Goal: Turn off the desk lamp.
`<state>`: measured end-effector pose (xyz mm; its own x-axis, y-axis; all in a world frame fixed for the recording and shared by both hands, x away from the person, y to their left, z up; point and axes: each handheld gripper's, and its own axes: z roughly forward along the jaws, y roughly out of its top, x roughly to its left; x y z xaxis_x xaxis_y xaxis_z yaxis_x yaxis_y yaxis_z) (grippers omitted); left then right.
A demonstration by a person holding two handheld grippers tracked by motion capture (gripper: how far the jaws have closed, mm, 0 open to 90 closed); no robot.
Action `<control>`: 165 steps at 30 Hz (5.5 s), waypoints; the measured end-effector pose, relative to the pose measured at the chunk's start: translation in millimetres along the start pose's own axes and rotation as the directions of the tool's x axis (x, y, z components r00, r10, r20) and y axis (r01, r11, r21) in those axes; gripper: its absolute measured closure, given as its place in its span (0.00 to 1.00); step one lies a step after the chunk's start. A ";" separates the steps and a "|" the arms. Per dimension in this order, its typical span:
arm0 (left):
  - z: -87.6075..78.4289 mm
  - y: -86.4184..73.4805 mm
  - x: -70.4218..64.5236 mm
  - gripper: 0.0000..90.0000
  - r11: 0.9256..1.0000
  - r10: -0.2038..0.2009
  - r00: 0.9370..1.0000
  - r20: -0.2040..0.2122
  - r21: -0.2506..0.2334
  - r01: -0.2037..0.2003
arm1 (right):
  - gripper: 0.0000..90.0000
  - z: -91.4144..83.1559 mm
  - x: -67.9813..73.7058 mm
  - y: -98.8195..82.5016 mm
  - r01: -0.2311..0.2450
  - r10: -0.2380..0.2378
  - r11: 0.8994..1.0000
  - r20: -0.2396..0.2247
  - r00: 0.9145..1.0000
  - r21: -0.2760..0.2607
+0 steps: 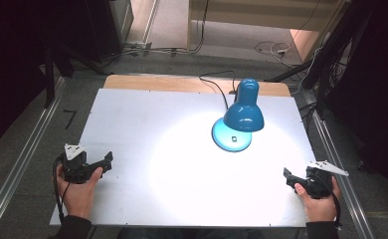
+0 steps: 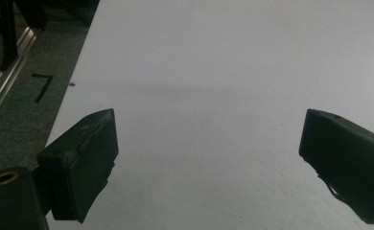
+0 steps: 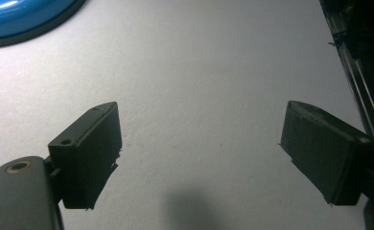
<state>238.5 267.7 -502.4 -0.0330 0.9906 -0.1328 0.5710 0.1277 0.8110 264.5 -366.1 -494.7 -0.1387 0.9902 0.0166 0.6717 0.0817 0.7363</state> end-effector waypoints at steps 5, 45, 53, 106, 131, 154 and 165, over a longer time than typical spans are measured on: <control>-0.7 0.0 -1.7 0.08 1.000 -0.004 1.000 0.010 -0.007 0.005 | 0.15 -3.3 6.4 1.7 0.003 -0.003 1.000 -0.014 1.000 0.000; 0.6 -1.2 -3.1 0.09 1.000 0.006 1.000 0.002 -0.005 -0.006 | 0.19 10.0 41.9 22.5 0.035 -0.040 0.998 -0.121 0.992 -0.043; 0.3 -1.4 -3.2 0.09 1.000 0.007 1.000 0.001 -0.006 -0.007 | 0.19 12.8 47.7 24.8 0.045 -0.051 0.998 -0.140 0.989 -0.047; 1.9 -2.5 -3.2 0.09 1.000 0.006 1.000 0.000 0.001 -0.006 | 0.27 43.8 84.9 50.8 0.044 -0.064 0.995 -0.244 0.968 -0.087; 1.5 -2.6 -2.9 0.10 1.000 0.008 1.000 0.000 0.001 -0.008 | 0.51 56.4 99.3 59.1 0.063 -0.089 0.992 -0.252 0.964 -0.111; 1.2 -2.5 -2.1 0.12 1.000 0.006 1.000 0.005 -0.004 -0.006 | 0.98 79.2 121.9 66.2 0.082 -0.127 0.985 -0.316 0.940 -0.153; 0.7 -2.4 -1.8 0.12 1.000 0.002 1.000 0.007 -0.009 -0.002 | 0.98 87.1 129.7 69.4 0.079 -0.121 0.987 -0.322 0.939 -0.141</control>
<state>237.7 265.6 -504.5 -0.0260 0.9905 -0.1350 0.5637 0.1261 0.8163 356.6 -222.2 -500.3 -0.4465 0.8831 0.1443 0.5489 0.1429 0.8236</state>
